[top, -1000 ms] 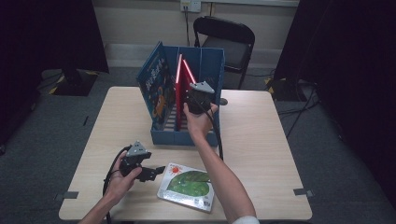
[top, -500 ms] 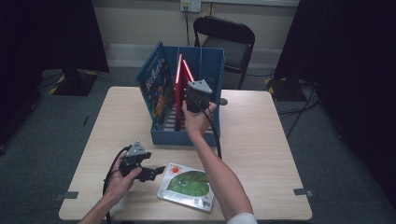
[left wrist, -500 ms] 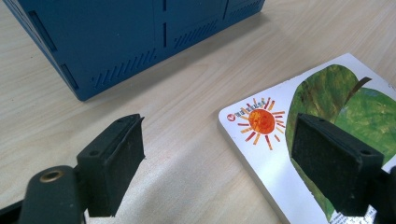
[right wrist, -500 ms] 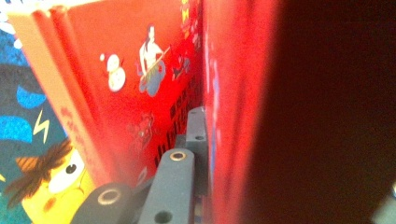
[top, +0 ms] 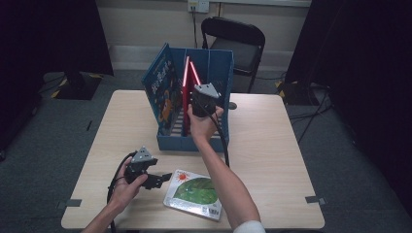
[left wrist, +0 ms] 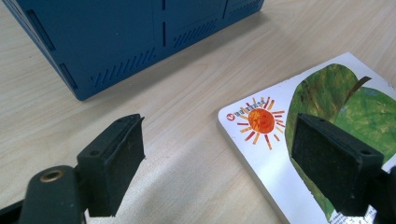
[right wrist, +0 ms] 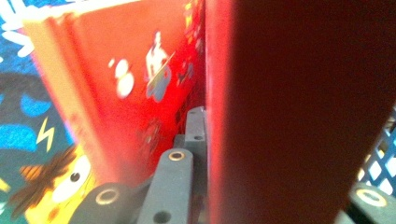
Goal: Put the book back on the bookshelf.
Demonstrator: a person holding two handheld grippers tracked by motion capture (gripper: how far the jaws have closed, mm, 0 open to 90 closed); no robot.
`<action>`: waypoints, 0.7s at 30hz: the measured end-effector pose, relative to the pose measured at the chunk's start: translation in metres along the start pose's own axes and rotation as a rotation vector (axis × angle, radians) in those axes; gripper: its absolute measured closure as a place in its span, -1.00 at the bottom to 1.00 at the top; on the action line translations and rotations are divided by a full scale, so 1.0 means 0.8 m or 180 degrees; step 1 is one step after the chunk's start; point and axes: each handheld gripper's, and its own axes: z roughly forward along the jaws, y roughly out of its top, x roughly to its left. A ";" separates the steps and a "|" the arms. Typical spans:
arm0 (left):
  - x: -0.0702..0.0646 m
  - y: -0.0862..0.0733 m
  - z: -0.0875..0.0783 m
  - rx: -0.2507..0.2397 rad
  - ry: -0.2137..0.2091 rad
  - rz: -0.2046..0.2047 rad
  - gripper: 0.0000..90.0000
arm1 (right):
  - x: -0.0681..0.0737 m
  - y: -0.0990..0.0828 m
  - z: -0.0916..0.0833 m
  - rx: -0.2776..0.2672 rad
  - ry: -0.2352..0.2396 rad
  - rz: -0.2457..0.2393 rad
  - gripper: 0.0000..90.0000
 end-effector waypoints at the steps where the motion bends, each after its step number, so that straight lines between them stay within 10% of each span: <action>1: 0.000 0.000 0.001 0.0000 0.0008 0.0016 -0.62 | 0.000 -0.002 -0.003 0.0004 0.0009 -0.0018 0.76; 21: -0.002 0.000 0.004 0.0037 -0.0008 0.0013 -0.62 | -0.017 -0.055 -0.049 0.0293 0.0561 -0.0058 0.55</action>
